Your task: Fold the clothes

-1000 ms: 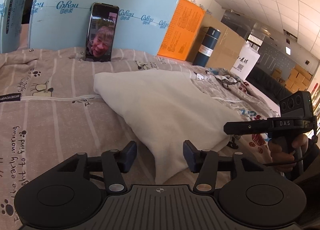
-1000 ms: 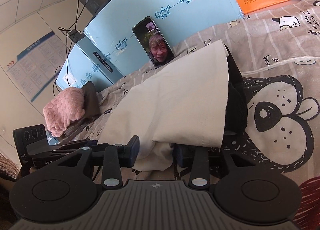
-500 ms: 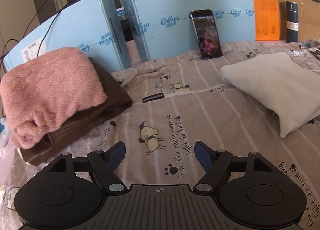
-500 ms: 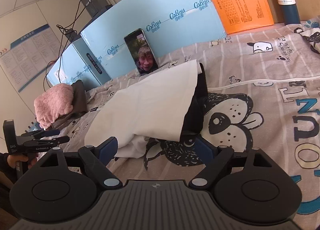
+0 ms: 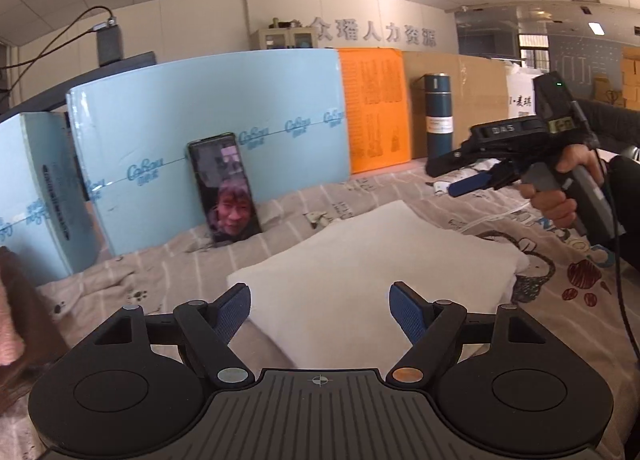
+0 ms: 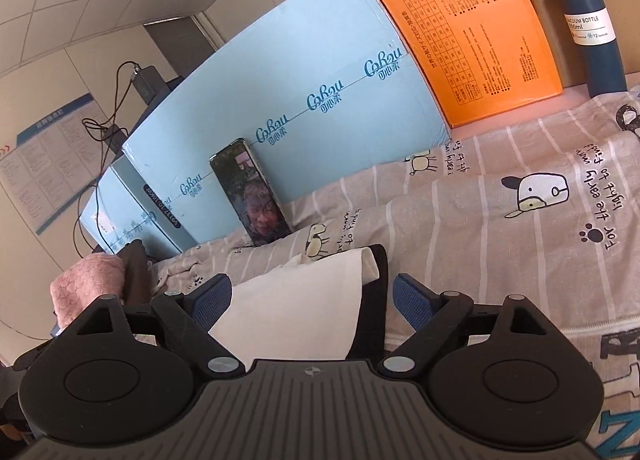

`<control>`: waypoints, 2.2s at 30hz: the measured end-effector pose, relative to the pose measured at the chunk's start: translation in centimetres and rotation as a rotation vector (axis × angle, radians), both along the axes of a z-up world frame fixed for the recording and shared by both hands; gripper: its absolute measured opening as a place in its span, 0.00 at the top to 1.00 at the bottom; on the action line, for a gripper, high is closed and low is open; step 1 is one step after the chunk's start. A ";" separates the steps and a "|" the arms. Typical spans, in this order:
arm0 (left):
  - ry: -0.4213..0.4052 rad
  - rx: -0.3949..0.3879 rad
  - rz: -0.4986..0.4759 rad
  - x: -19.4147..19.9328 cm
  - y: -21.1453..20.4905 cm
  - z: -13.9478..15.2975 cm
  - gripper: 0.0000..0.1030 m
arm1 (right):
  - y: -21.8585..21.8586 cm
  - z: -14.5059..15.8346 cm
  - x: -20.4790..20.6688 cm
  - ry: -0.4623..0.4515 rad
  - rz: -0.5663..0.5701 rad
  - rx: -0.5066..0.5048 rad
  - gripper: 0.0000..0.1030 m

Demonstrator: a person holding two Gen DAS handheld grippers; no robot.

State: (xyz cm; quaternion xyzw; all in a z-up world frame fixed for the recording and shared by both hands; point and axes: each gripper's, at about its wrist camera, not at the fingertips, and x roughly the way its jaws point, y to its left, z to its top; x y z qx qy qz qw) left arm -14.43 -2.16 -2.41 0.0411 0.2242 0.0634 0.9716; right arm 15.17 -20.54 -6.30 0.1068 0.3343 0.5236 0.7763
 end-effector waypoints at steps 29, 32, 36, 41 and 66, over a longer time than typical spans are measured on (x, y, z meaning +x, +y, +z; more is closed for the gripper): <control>0.020 -0.144 -0.360 8.4 -5.1 -4.5 0.37 | 5.9 -3.3 5.1 0.069 0.052 0.036 0.19; -0.006 -0.172 -0.356 8.6 -4.3 -4.2 0.36 | 5.7 -2.6 4.1 -0.007 0.056 0.018 0.19; -0.029 -0.217 -0.353 8.7 -3.3 -3.9 0.36 | 5.8 -2.1 2.8 -0.104 0.118 0.007 0.19; -0.046 -0.267 -0.337 9.2 -2.3 -3.8 0.36 | 6.2 -2.2 2.1 -0.124 0.189 -0.013 0.19; 0.016 -0.326 -0.374 10.5 -2.7 -4.8 0.60 | 7.2 -3.3 2.4 -0.147 0.208 -0.057 0.32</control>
